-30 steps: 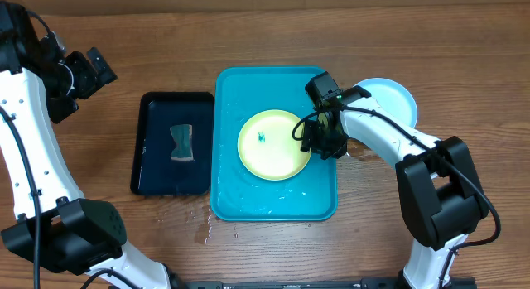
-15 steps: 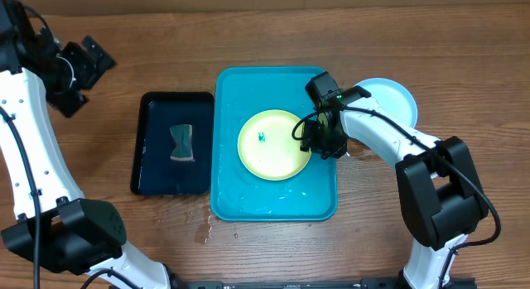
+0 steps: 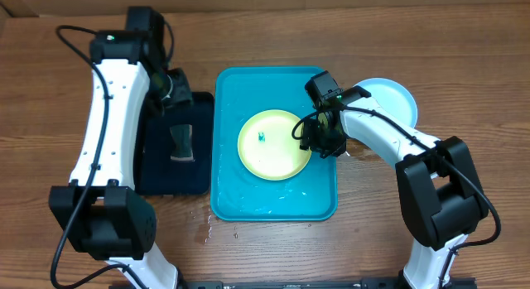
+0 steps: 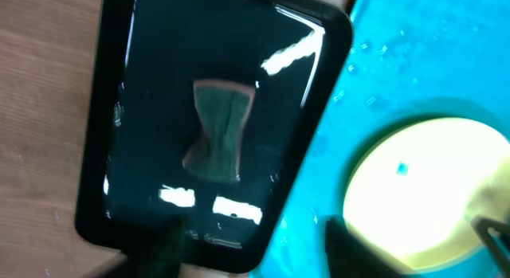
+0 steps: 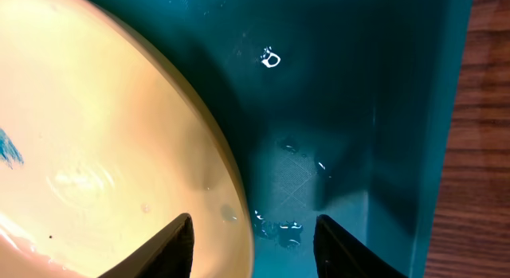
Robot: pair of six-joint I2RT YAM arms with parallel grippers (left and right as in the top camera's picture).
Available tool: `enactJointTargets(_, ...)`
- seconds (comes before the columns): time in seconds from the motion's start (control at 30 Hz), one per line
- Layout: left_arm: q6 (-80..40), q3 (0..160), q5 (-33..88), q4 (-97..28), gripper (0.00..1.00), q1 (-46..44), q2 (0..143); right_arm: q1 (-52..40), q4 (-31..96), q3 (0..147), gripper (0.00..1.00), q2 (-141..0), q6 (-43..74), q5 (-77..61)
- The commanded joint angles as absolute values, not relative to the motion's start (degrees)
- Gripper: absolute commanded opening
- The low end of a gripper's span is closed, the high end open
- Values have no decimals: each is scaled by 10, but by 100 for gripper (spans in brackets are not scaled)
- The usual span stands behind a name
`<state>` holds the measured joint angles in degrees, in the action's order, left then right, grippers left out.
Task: Clean dirty plates on tray and stack at the side
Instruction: 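Grasp the sponge from the black tray with the left gripper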
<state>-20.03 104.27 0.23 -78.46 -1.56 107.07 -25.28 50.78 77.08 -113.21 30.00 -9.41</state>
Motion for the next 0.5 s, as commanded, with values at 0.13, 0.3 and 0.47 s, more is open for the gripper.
enactJointTargets(0.13, -62, 927, -47, -688, 44, -23, 1076, -255, 507, 773, 50, -1119, 301, -88)
enactJointTargets(0.3, -65, 897, -44, -662, 41, -23, 1076, -255, 506, 773, 50, -1119, 301, -88)
enactJointTargets(0.47, -65, 849, -45, -610, 36, -22, 1076, -255, 506, 773, 50, -1119, 301, -88)
